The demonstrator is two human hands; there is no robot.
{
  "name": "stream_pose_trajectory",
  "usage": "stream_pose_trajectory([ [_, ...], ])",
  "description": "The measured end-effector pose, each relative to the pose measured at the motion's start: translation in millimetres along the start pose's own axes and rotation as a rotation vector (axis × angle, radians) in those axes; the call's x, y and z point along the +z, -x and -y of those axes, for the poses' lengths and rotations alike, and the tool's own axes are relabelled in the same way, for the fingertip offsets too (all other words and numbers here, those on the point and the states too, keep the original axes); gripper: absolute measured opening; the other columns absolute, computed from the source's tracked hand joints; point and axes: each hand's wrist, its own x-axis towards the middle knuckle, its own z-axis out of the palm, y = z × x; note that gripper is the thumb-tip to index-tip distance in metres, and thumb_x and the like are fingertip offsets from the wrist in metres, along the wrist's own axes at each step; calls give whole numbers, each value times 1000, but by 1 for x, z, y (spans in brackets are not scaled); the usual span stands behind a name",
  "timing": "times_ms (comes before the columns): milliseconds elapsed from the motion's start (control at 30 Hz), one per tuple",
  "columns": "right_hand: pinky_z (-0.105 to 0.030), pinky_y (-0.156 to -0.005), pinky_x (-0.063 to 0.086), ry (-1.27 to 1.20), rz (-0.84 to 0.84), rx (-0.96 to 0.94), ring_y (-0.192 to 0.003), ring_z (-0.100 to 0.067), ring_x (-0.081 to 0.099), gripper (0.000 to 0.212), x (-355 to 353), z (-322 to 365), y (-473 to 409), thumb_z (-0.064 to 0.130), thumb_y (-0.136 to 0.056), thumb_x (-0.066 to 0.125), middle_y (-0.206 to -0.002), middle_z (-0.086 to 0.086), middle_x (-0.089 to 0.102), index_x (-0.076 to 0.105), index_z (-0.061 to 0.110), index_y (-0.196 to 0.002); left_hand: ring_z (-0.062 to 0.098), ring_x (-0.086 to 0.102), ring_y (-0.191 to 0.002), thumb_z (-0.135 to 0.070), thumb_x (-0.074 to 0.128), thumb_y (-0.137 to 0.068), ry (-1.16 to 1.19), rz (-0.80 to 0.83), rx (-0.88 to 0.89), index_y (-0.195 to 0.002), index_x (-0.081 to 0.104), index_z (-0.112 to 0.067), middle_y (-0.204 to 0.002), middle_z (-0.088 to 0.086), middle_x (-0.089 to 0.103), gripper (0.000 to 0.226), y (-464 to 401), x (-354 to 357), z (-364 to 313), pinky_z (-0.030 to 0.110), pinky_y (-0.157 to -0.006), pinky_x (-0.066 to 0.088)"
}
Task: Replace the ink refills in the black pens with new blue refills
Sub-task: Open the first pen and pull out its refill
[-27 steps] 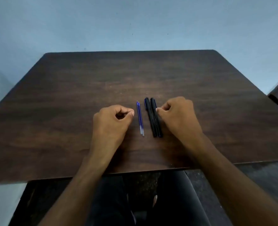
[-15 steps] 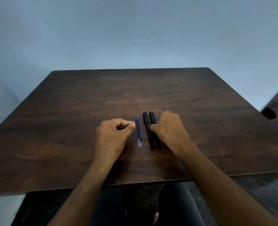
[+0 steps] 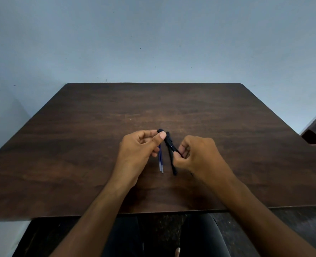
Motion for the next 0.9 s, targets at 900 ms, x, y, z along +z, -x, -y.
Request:
stream_pose_trajectory([
  [900, -21, -59, 38, 30, -23, -389, -59, -9, 49, 23, -7, -17, -32, 19, -100, 58, -67, 6, 53, 73, 9, -86, 22, 77, -67, -12, 76, -74, 389, -57, -34, -89, 74, 1, -75, 12, 79, 19, -25, -28, -5, 27, -65, 63],
])
